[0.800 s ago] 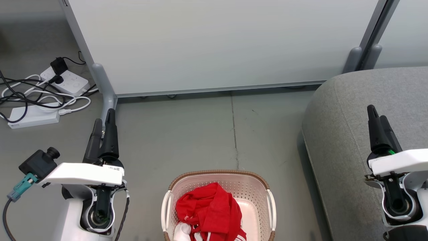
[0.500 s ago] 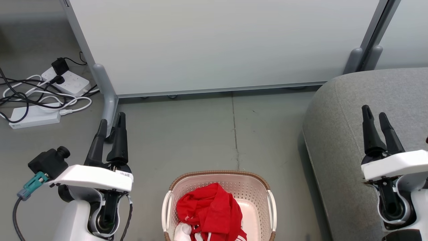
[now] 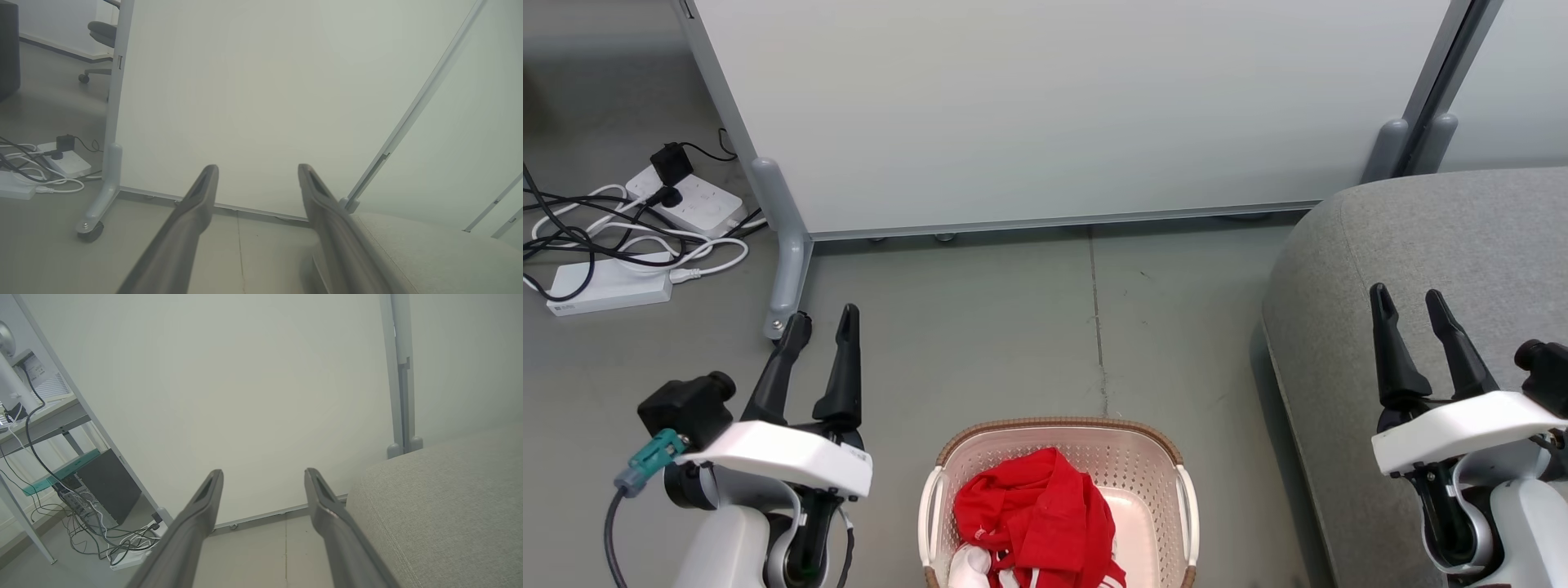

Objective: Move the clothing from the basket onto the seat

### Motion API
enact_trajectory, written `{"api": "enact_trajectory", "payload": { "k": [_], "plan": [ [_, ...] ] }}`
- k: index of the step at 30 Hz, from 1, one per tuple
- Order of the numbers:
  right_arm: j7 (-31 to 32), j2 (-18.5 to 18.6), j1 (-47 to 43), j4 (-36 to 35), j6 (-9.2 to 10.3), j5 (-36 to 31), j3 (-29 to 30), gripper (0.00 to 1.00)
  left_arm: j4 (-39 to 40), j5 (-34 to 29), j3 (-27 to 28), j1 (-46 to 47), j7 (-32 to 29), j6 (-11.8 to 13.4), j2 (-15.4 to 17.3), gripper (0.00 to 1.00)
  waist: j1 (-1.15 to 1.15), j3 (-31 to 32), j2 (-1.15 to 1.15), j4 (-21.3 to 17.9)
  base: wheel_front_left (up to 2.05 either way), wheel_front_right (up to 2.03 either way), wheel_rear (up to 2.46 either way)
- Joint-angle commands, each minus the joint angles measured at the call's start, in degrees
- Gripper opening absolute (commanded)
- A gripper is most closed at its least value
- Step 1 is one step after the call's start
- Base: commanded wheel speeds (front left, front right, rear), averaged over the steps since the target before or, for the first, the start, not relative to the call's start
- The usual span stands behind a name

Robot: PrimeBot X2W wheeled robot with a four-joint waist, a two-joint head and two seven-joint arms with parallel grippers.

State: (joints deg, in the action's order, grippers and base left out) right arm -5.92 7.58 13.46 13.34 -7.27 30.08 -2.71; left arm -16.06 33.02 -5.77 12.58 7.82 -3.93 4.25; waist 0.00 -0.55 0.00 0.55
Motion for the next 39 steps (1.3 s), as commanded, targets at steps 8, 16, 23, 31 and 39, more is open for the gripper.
{"api": "enact_trajectory", "payload": {
  "k": [8, 16, 23, 31, 39],
  "plan": [
    [0.6, -0.2, -0.6, 0.0, -0.27, -5.9, -0.4, 1.0, 0.2, -6.0, -1.2, -0.6, 0.3, 1.4, 0.3, 1.0, 0.0, 0.1, 0.0, 0.0, 0.0, 0.0, 0.0],
    [1.6, -0.7, -1.7, 0.1, -0.28, -9.4, 0.2, 1.0, -0.1, -9.6, -2.0, -1.1, 0.8, 2.1, 0.2, 1.0, 0.0, 0.3, 0.0, 0.2, 0.0, 0.0, 0.0],
    [1.4, -0.9, -2.4, -0.2, -0.29, -11.8, 0.2, 1.0, -0.4, -11.2, -1.7, -1.7, 0.3, 2.6, 0.0, 1.0, 0.0, 0.3, 0.0, 0.4, 0.0, 0.0, 0.0],
    [0.6, -1.3, -3.3, 0.9, -0.3, -13.8, 0.8, 1.0, -0.7, -13.0, -1.3, -2.3, -0.6, 3.4, 0.1, 1.0, 0.0, 0.2, 0.0, 0.5, 0.0, 0.0, 0.0],
    [0.1, -1.7, -4.0, 1.5, -0.31, -16.4, 1.2, 1.0, -0.8, -14.9, -1.1, -2.8, -1.1, 4.4, 0.3, 1.0, 0.0, 0.2, 0.0, 0.5, 0.0, 0.0, 0.0]
  ]
}}
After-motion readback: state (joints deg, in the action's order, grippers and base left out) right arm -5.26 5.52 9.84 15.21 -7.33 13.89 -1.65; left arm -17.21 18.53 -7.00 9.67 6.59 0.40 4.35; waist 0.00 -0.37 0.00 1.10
